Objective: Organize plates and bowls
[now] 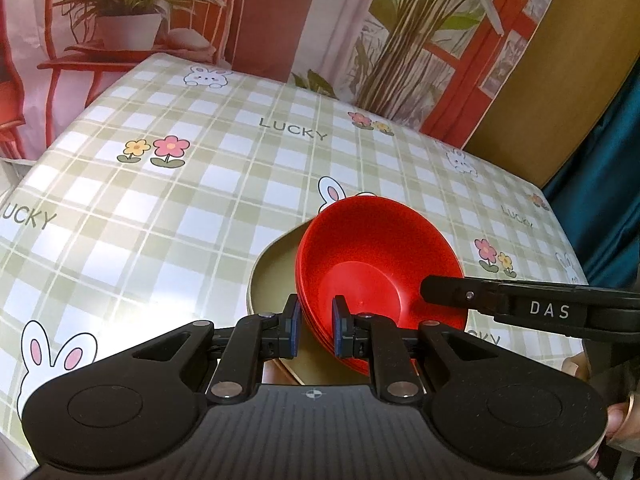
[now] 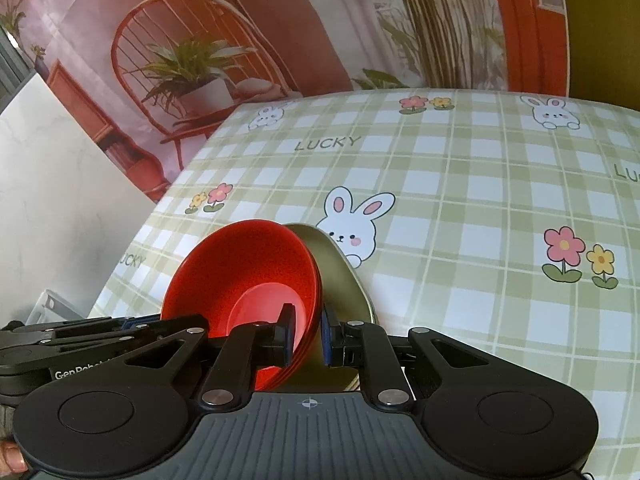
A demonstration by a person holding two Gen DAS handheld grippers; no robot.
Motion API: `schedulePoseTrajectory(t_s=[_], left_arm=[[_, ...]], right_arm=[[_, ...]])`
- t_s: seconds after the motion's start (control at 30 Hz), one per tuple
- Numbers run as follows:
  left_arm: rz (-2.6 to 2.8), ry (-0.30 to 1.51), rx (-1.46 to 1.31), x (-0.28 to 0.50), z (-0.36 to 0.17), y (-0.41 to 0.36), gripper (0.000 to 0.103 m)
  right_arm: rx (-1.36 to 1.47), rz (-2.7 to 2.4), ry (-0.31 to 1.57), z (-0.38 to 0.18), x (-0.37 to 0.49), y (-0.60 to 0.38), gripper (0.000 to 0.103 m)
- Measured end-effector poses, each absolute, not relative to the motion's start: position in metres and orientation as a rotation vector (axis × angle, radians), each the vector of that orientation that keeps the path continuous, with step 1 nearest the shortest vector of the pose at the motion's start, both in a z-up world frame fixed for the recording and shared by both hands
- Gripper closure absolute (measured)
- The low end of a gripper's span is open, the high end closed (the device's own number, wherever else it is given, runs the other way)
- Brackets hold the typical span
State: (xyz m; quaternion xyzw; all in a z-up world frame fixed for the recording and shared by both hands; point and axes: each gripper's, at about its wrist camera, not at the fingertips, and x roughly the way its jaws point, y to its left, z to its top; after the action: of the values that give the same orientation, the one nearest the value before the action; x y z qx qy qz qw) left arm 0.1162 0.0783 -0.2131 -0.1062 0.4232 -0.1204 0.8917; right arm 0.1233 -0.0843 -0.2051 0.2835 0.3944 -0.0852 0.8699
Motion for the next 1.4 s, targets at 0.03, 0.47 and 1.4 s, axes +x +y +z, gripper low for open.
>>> schedulePoseTrajectory(t_s=[0.03,0.47,1.4], left_arm=[[-0.25,0.881,-0.221,0.116,-0.214,0.078,0.086],[-0.245,0.901,-0.223,0.114,-0.221,0.076,0.086],[-0.261,0.536,-0.1,0.103,-0.099,0.075,0.034]], right_arm=[[0.592,-0.179,0.825,-0.205,0.123,-0.085,0.089],[0.57,-0.183,0.842,-0.207,0.125,-0.083,0.089],[0.416,-0.363,0.525,-0.091,0.085,-0.136,0.036]])
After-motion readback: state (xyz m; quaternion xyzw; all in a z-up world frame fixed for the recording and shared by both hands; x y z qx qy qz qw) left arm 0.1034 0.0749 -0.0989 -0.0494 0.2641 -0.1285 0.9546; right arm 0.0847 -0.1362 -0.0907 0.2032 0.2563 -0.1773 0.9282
